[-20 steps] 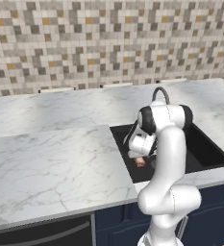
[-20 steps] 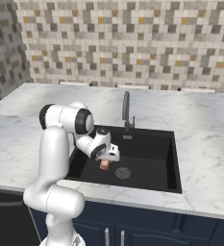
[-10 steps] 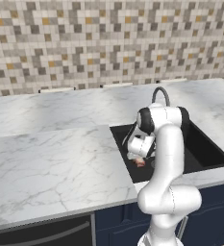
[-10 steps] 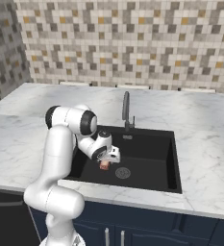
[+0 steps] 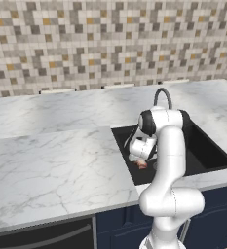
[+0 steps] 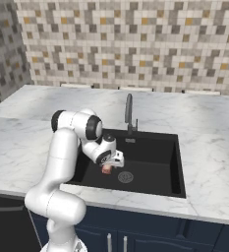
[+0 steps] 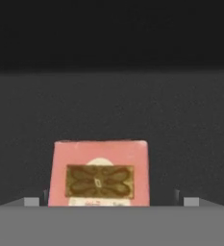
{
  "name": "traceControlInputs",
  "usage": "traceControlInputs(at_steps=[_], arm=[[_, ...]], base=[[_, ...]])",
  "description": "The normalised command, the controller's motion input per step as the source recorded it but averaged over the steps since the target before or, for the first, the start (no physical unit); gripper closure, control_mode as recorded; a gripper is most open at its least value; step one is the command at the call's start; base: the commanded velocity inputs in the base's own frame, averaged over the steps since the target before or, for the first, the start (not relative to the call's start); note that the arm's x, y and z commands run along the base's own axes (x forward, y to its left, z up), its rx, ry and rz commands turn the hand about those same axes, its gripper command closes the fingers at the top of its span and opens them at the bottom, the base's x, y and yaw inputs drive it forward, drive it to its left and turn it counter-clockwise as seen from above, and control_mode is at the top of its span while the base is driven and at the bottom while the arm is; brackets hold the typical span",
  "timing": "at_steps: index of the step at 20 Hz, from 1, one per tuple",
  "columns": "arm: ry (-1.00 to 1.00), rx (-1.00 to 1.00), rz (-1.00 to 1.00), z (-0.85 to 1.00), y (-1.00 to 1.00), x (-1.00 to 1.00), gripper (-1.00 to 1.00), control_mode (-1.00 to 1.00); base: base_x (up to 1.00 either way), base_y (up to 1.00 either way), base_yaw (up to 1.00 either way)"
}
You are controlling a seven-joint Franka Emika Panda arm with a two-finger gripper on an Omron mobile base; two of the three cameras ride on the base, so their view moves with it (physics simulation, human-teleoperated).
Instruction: Pick up the bar soap and dish brush from the sink, and place them back in the cabinet, and close the cabinet doors.
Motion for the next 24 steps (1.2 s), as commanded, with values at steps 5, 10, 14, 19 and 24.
traceControlInputs(at_steps=[5, 10, 14, 19, 24], arm=[[0.01, 0.00, 0.00, -0.23, 0.00, 0.08, -1.00, -1.00], [0.02, 0.00, 0.00, -0.13, 0.00, 0.01, 1.00, -1.00], [0.00, 0.00, 0.00, 0.00, 0.00, 0.00, 1.00, -1.00], [0.00, 0.00, 0.01, 0.08, -0.02, 0.00, 1.00, -1.00], [0.00, 0.00, 0.00, 0.59, 0.00, 0.00, 1.00, -1.00]], base=[[0.00, 0.00, 0.00], [0.00, 0.00, 0.00], [0.00, 0.00, 0.00], [0.00, 0.00, 0.00], [0.00, 0.00, 0.00]])
